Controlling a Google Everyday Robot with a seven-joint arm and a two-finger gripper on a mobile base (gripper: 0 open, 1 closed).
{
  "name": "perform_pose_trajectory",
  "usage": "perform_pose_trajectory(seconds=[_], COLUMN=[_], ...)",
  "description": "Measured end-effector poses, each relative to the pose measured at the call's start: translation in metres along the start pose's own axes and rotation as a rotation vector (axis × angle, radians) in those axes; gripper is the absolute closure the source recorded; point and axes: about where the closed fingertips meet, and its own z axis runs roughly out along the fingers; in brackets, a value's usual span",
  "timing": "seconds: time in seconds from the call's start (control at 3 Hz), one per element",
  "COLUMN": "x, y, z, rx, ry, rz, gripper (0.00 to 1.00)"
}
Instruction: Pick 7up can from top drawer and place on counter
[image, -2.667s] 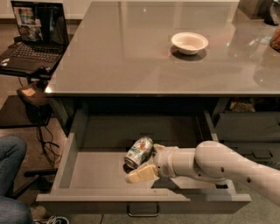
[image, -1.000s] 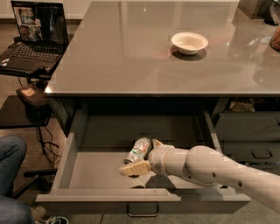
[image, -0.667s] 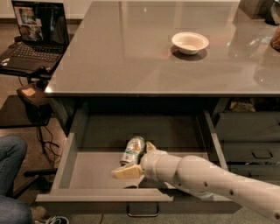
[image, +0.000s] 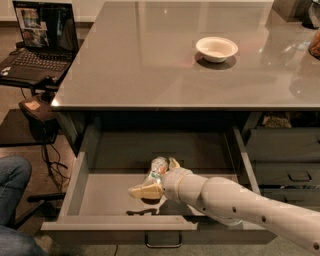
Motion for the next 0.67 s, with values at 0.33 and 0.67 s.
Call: perform_pose_trajectory(seconds=[0.33,0.67], x=[-0.007,-0.014], y=[0.0,-0.02], z=[0.009,0.012], rx=[0.044,0.145], ry=[-0.026,-0.065], rz=[-0.01,-0.057], gripper=[0.0,0.0])
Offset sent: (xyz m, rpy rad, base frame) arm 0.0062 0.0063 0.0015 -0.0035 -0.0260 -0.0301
